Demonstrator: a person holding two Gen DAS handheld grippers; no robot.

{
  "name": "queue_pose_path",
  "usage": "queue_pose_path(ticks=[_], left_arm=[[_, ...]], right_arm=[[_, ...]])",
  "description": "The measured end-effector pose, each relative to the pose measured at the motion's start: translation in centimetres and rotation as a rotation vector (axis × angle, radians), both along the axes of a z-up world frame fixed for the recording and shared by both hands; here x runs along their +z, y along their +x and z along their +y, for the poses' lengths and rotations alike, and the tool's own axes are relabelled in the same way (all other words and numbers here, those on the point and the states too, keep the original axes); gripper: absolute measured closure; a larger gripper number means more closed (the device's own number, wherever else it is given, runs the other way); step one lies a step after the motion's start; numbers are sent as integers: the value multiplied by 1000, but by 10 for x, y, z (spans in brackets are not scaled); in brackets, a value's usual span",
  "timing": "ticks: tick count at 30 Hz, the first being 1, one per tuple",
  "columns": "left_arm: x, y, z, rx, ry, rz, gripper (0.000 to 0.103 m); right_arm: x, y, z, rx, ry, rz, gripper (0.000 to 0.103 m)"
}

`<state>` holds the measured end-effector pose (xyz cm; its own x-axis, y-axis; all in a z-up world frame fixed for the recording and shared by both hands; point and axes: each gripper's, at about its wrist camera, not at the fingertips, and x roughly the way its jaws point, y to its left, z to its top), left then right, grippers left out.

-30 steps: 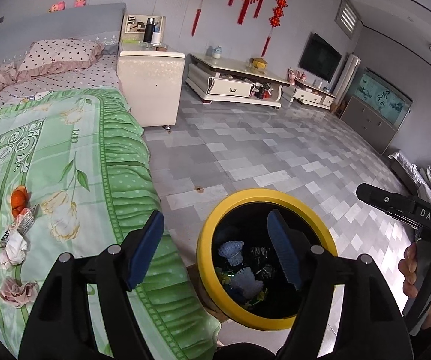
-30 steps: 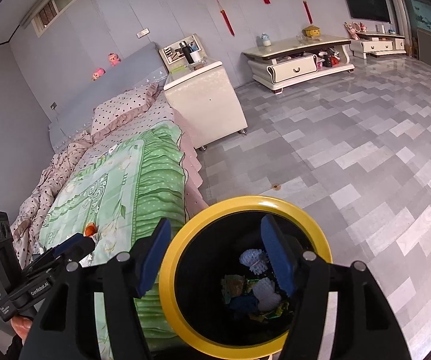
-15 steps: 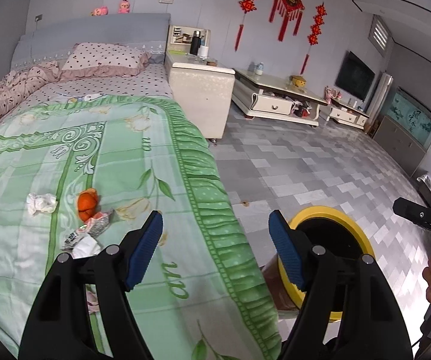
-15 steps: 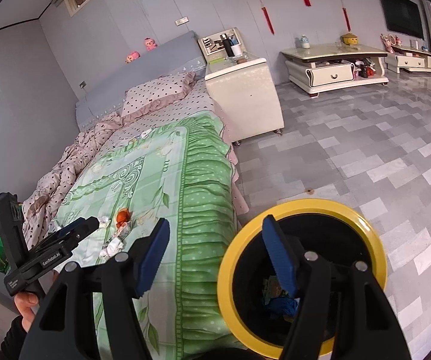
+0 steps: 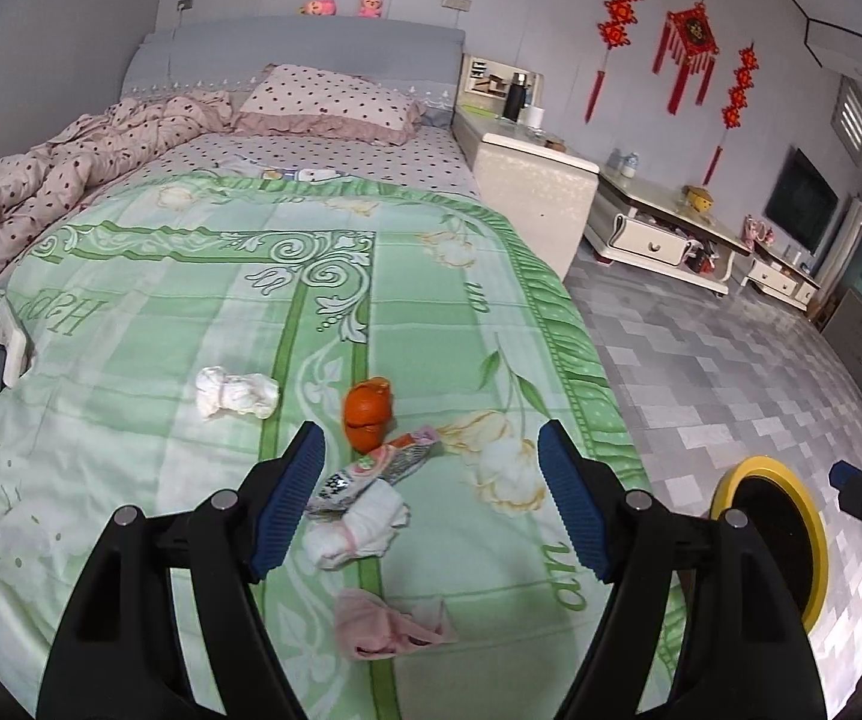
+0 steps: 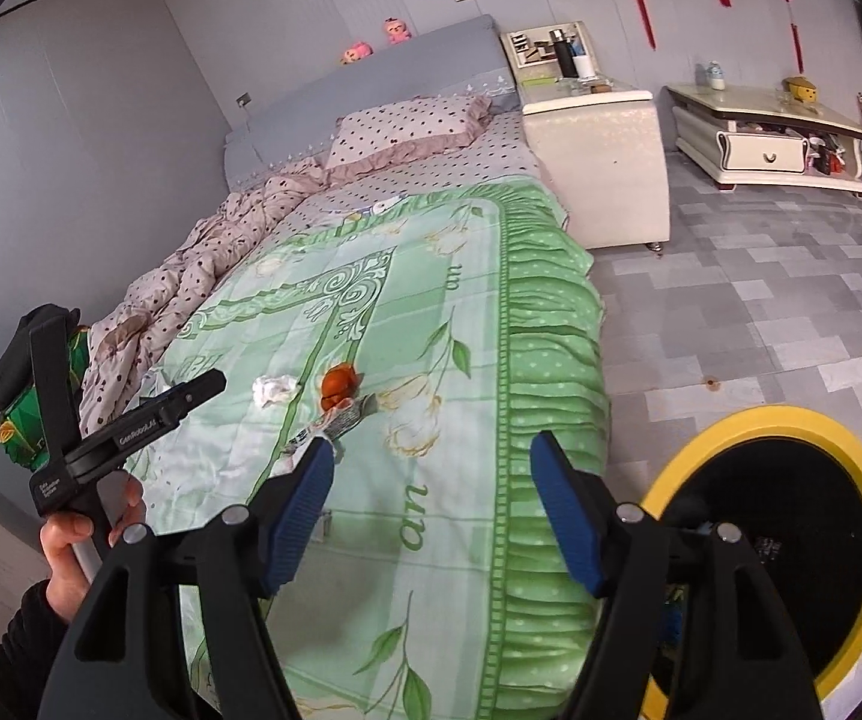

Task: Collect trash
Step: 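Move both open tools back over the trash on the bed, then grasp the white tissue bundle with the left tool while the right tool grasps the pink cloth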

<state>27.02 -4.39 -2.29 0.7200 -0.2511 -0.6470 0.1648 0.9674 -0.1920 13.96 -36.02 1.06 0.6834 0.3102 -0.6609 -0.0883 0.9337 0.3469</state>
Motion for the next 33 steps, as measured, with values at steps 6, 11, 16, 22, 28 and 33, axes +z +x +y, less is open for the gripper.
queue_pose_path(ticks=[6, 11, 16, 22, 28, 33], left_arm=[[-19, 30, 42, 84, 22, 38, 33], [-41, 57, 68, 133, 27, 78, 33], [-68, 83, 93, 179, 21, 126, 33], [-102, 115, 112, 210, 22, 175, 33], [-128, 147, 118, 218, 15, 210, 33], [-146, 171, 115, 212, 18, 233, 33]], right_arm=[[-27, 22, 52, 100, -1, 53, 38], [-52, 35, 96, 190, -26, 96, 38], [-80, 49, 137, 275, -40, 151, 38], [-108, 64, 174, 357, -83, 190, 38], [-131, 76, 197, 414, -140, 207, 38], [-149, 84, 212, 452, -159, 231, 38]])
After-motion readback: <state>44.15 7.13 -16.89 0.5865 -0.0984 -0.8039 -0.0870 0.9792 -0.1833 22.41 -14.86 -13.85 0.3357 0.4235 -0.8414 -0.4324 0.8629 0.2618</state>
